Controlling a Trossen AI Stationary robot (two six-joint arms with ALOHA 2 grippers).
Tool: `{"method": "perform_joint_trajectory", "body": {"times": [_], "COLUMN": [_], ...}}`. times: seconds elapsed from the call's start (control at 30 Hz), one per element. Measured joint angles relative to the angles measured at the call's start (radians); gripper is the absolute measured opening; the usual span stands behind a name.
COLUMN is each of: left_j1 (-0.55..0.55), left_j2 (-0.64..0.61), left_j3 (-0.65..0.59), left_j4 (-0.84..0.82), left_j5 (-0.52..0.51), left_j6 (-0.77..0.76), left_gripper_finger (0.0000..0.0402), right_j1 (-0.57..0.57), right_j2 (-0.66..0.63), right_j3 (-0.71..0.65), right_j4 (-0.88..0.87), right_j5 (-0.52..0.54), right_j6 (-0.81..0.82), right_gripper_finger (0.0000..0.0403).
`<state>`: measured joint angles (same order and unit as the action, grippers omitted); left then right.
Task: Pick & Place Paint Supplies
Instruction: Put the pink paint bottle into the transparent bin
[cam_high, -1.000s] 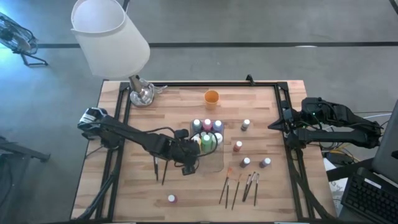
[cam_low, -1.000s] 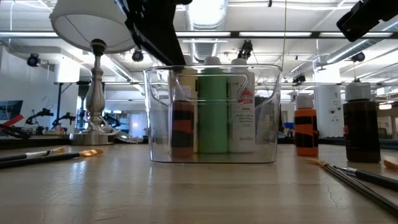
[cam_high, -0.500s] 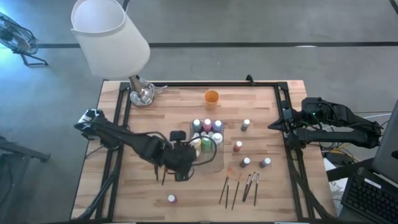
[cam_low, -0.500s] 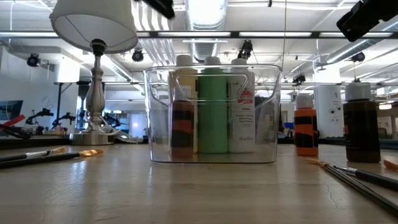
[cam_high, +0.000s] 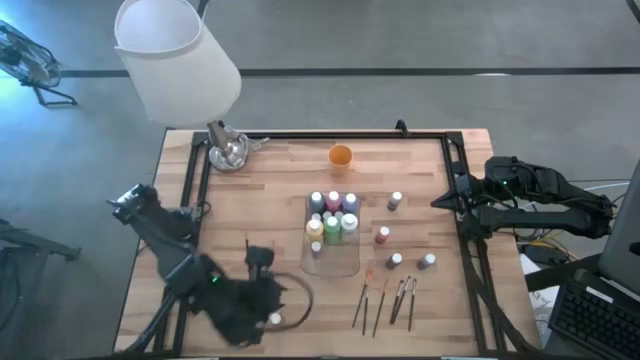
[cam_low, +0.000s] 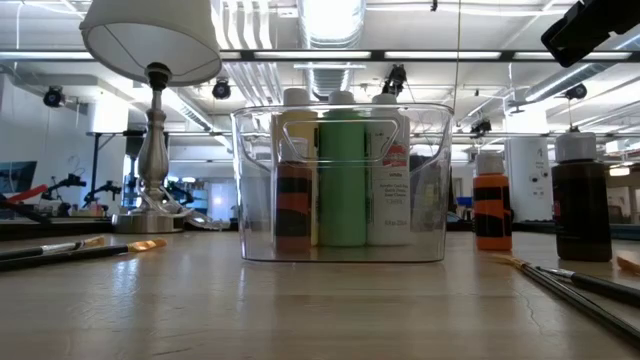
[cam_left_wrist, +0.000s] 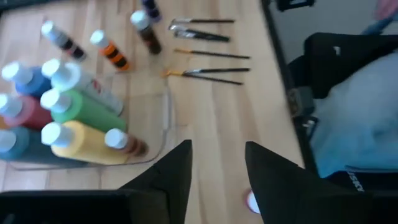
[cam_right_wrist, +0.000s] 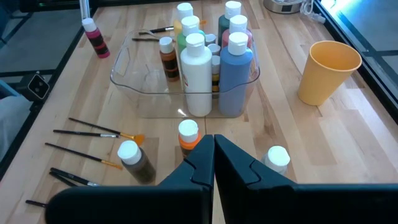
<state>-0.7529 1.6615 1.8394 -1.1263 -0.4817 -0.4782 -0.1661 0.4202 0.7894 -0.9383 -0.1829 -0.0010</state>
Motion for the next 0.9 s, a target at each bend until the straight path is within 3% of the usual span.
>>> {"method": "perform_joint_trajectory", "body": {"times": [0.3, 0.43, 0.9], "left_j1": [-0.112, -0.105, -0.100], "left_j2": [0.000, 0.002, 0.005], "left_j3": [-0.008, -0.019, -0.150], "left_j4": [0.012, 0.023, 0.105], "left_j5": [-0.030, 0.082, 0.186], "left_j6": [-0.006, -0.040, -0.094], "left_gripper_finger": [0.0140, 0.0140, 0.0146], "right_j1": [0.000, 0.000, 0.000], "right_j2": [0.000, 0.000, 0.000], "right_j3": [0.000, 0.000, 0.000], "right_j4": [0.000, 0.000, 0.000], "right_j5": [0.000, 0.000, 0.000], "right_j6": [0.000, 0.000, 0.000], "right_gripper_finger": [0.0008, 0.0008, 0.0008]}}
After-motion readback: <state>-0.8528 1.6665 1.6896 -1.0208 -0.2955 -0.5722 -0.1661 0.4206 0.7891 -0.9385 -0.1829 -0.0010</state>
